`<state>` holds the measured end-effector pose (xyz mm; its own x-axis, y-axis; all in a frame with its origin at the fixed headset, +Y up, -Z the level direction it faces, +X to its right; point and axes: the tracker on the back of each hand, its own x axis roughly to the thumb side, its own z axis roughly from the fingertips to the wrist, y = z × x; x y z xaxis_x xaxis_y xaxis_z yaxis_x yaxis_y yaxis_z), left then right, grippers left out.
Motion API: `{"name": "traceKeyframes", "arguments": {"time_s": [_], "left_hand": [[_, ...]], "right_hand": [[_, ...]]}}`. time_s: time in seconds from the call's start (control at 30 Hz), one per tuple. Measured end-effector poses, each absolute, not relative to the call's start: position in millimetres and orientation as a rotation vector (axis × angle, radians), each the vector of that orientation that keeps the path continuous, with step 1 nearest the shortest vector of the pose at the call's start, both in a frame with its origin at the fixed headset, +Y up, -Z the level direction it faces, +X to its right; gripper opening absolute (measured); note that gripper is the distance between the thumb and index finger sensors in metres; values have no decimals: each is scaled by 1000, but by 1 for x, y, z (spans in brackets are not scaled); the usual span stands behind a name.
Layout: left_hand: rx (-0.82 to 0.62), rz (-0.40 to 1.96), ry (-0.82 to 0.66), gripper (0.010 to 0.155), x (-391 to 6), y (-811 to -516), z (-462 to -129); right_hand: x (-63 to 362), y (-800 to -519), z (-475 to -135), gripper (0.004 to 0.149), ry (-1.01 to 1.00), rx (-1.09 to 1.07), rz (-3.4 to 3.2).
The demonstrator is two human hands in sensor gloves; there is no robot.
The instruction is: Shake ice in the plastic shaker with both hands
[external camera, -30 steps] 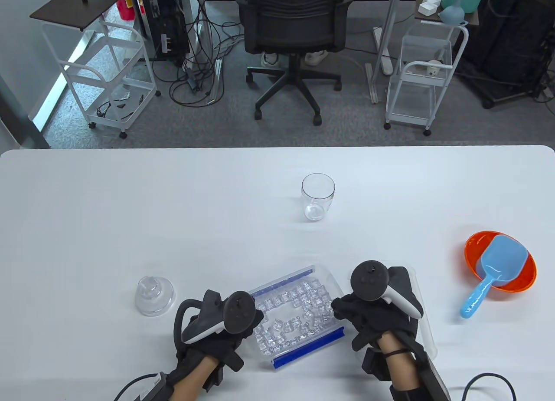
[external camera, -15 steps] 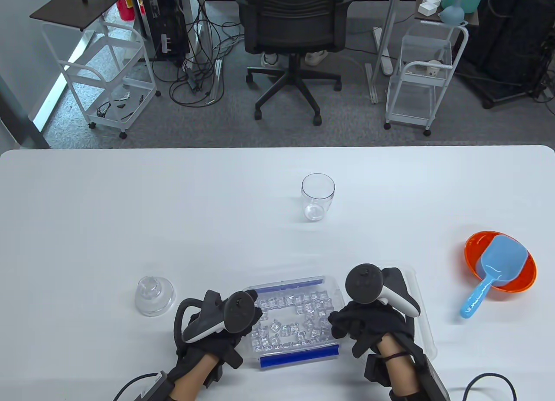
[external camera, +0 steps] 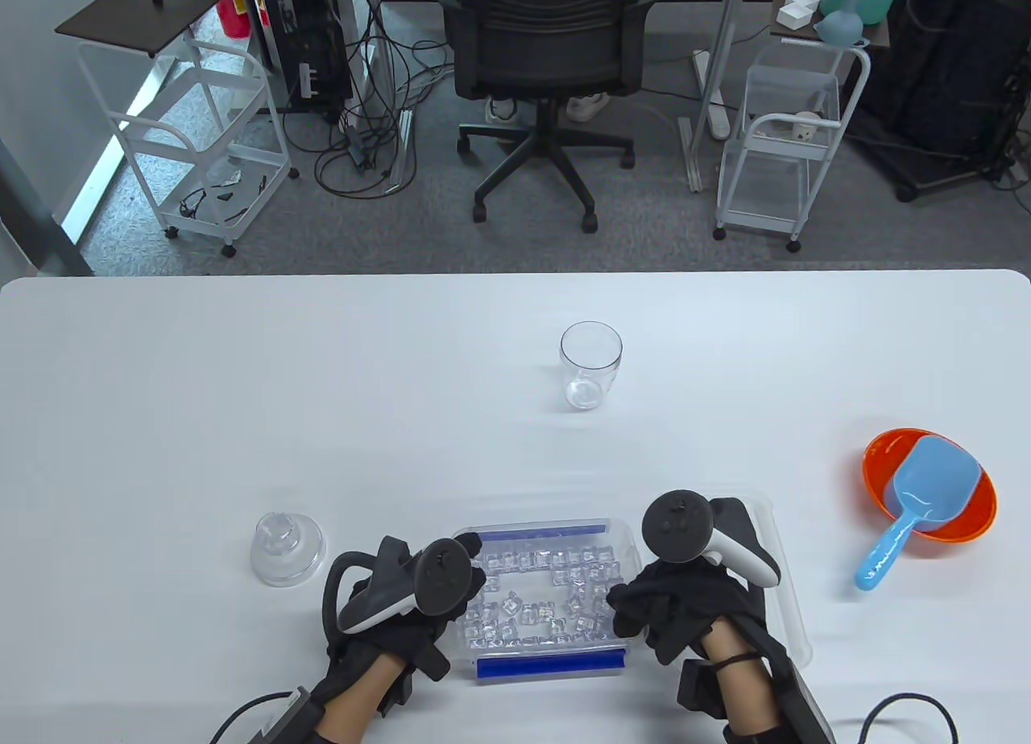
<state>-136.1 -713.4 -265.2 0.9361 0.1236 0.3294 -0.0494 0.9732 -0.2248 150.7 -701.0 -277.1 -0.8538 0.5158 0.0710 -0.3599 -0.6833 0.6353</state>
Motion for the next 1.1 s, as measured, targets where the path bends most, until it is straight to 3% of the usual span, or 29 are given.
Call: {"name": "traceKeyframes", "arguments": {"time_s": [0.2, 0.33, 0.63, 0.83, 0.97, 1.1], "left_hand": [[-189, 64, -354, 44, -136, -712, -265], [-143, -34, -389, 52, -128, -705, -260], [-80, -77, -408, 58, -125, -698, -255], [-39, -56, -399, 61, -130, -693, -255], [-30, -39, -386, 62, -135, -691, -256], [9, -18, -384, 62, -139, -685, -254]], "right_hand": [[151, -701, -277, 49, 870, 340, 2485], [152, -697, -275, 51, 853, 354, 2484], [169, -656, -261, 52, 576, 370, 2467], [186, -650, -260, 56, 251, 82, 2605], [201, -653, -264, 45, 100, -119, 2576], [225, -650, -265, 47, -132, -428, 2513]]}}
